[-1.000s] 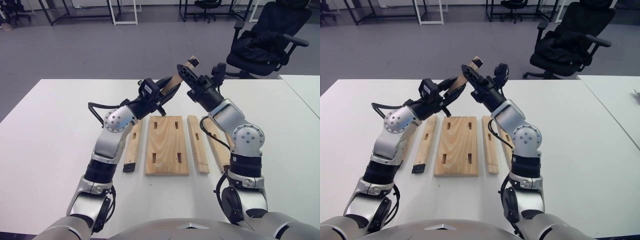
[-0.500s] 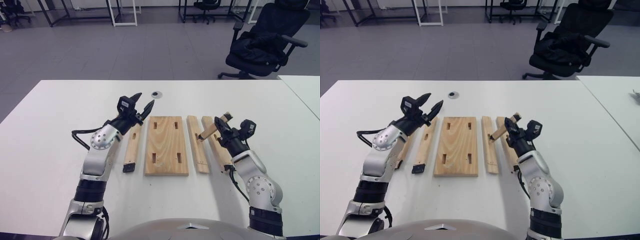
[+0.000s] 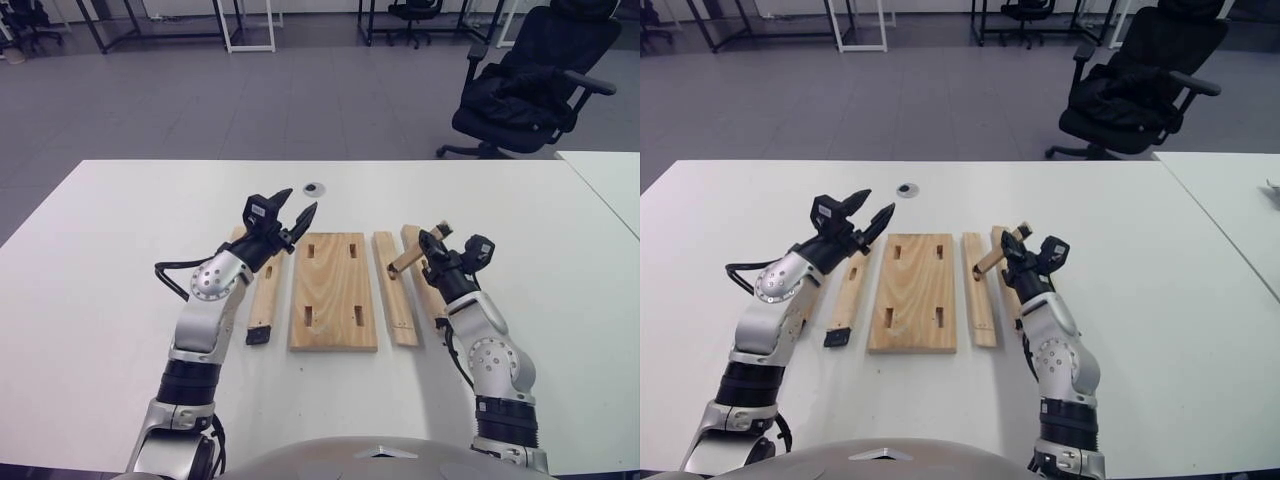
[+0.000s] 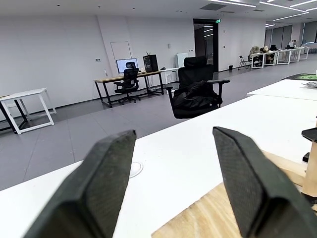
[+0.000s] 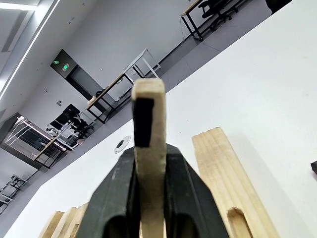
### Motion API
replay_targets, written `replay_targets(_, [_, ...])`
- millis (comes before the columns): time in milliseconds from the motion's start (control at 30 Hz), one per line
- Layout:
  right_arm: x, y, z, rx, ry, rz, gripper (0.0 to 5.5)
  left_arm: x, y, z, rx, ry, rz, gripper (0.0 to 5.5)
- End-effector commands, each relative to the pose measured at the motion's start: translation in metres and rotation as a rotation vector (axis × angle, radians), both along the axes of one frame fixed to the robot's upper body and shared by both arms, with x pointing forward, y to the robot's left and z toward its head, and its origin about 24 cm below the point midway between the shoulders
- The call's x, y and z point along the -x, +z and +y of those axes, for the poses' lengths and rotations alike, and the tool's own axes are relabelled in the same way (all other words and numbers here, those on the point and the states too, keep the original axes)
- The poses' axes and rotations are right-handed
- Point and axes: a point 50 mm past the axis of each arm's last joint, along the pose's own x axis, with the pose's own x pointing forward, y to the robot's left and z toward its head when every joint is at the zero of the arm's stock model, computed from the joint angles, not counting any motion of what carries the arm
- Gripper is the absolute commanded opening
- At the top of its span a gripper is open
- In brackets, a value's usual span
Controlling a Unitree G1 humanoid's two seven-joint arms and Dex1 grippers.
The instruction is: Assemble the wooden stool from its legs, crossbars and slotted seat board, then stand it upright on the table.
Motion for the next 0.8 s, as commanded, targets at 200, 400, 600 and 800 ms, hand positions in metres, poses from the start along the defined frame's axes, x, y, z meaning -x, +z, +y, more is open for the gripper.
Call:
replay_targets(200, [0.013,-0.006,0.008,0.286,0.116,0.003,0.42,0.002,-0.003,0.000,-0.002,0.000,0.018,2.82])
replay_targets(400, [0.030,-0.034,0.006,0.559,0.245,0.039,0.42,0.003,-0.005,0.000,-0.033,-0.001,0.018,2.82])
replay_targets(600, [0.054,-0.072,-0.002,0.627,0.322,0.072,0.42,0.003,-0.007,0.001,-0.059,0.000,0.016,2.82])
replay_targets(800, [0.044,-0.060,-0.010,0.670,0.301,-0.019,0.42,0.004,-0.009,-0.002,-0.064,-0.007,0.020,2.82])
